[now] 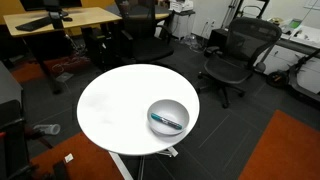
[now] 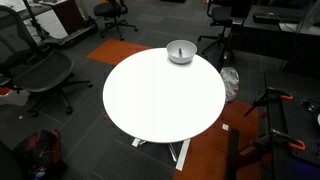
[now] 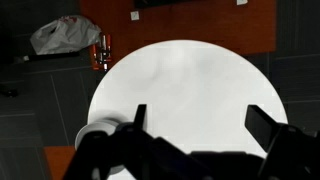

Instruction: Remove the marker from the bowl

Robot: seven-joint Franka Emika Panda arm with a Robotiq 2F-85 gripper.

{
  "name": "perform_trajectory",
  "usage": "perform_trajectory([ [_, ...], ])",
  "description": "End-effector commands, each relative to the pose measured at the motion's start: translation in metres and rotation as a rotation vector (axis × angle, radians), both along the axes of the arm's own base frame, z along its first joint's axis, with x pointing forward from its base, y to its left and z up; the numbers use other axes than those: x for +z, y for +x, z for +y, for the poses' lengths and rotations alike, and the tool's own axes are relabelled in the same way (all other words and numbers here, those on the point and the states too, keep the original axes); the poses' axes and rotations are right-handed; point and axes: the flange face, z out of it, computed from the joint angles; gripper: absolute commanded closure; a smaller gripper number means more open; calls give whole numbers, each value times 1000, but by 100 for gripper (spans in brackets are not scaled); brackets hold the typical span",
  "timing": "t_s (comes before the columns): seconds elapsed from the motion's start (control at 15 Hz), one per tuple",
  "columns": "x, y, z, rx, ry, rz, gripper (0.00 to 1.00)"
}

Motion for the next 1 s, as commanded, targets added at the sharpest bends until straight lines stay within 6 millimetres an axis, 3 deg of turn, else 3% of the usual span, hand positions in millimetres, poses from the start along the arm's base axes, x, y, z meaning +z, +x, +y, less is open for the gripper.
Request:
perform_trajectory([
  [0.0,0,0,0,0,0,1,0],
  [0.47,2,7,-8,-31,-5,-22,0],
  [0.73,7,30,-53,-194,5,-110,0],
  [0.93,6,50,-98,-342,33,-178,0],
])
